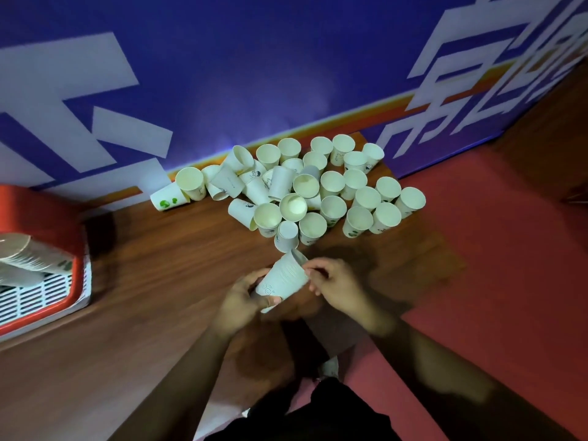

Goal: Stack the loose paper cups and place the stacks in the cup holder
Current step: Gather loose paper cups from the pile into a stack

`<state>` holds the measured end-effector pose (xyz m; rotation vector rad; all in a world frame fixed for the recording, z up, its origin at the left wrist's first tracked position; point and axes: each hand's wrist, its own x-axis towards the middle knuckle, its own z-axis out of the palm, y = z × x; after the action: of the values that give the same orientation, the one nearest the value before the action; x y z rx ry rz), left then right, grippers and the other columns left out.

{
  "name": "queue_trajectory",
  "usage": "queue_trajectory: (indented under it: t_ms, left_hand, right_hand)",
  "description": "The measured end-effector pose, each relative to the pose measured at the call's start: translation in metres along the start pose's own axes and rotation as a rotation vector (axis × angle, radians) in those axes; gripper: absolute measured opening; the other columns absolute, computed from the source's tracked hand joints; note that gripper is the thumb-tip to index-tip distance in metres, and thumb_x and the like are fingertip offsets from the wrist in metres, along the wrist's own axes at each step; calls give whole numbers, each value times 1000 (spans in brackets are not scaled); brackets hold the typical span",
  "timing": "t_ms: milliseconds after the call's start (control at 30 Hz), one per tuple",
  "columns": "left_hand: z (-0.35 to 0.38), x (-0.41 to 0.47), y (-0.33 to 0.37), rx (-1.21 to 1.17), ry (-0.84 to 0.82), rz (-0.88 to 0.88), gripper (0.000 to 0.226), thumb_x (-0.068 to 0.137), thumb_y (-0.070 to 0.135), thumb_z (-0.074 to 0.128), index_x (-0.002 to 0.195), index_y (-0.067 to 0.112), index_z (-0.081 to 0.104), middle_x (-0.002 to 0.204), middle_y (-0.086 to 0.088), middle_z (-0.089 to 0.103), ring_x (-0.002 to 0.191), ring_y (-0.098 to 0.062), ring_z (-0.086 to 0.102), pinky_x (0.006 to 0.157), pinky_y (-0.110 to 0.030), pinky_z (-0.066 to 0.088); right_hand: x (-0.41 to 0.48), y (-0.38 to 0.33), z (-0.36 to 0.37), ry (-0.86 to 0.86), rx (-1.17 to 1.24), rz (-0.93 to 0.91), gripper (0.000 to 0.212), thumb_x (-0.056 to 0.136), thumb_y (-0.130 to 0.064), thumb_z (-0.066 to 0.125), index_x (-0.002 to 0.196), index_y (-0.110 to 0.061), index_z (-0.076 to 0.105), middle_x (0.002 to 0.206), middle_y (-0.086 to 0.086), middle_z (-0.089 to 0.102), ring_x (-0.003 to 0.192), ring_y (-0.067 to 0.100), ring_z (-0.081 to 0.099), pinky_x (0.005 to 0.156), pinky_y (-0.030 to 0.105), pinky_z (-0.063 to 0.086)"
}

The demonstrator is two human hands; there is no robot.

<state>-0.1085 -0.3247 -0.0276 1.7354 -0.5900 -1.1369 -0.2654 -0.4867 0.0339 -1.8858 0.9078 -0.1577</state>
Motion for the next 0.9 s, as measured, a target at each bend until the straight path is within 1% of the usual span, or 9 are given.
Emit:
queue_trajectory:
  t_ms: [67,200,333,433,533,600,733,800,900]
  left_hand:
    - [2,1,-1,-18,11,-11,70,60,39,89,126,35,65,126,-2,67,114,-13,66,100,-42,54]
    - [13,-1,0,-69,91,-50,69,60,39,88,125,34,65,123,2,70,114,-14,66,99,-43,54]
    - [31,-5,2,-82,171,-66,63,70,22,88,129,25,64,122,7,72,115,-11,66,95,-31,54]
    - [44,-7,1,-115,251,-78,54,76,3,83,125,21,66,120,6,73,112,-10,67,86,-20,53]
    - [56,-7,-6,-161,301,-97,57,77,0,81,129,15,64,121,1,72,112,-12,68,82,-19,54]
    - [62,-8,-8,-189,330,-118,61,76,4,84,133,14,62,124,0,71,114,-13,67,86,-23,56]
    - [71,-8,-9,-182,327,-150,68,70,25,89,133,21,62,128,3,69,119,-15,65,97,-33,54]
    - [76,-7,-8,-168,334,-140,63,72,24,87,130,23,64,125,4,71,118,-13,65,94,-29,53]
    - [85,-2,-2,-130,340,-111,66,64,38,88,125,26,67,121,5,72,115,-13,66,96,-33,53]
  right_hand:
    - [14,6,-11,47,14,10,15,91,-11,60,102,-12,71,73,-1,68,56,4,60,57,22,48]
    - [55,21,-32,123,-283,-126,18,86,-11,65,103,-8,70,101,7,68,93,20,64,83,27,48]
    - [97,28,-34,6,-496,-216,35,89,-15,61,121,-3,60,127,13,57,116,28,55,96,35,44]
    - [116,42,-31,-120,-711,-310,25,90,-13,55,113,-3,59,120,12,54,105,33,58,82,42,51]
    - [122,61,-34,-177,-867,-380,11,86,-3,55,95,-3,59,104,14,55,91,35,60,67,41,52]
    - [121,73,-38,-168,-920,-392,12,78,3,61,86,-6,61,93,12,57,82,34,62,59,39,52]
    - [112,81,-51,-110,-862,-497,20,67,1,76,73,-10,60,78,7,58,64,28,63,45,31,47]
    - [106,77,-62,-22,-685,-515,11,75,-5,72,77,-10,62,82,5,61,66,25,62,50,31,46]
    - [100,60,-82,62,-308,-417,5,83,-8,68,87,-10,65,85,-1,62,72,15,59,63,26,47]
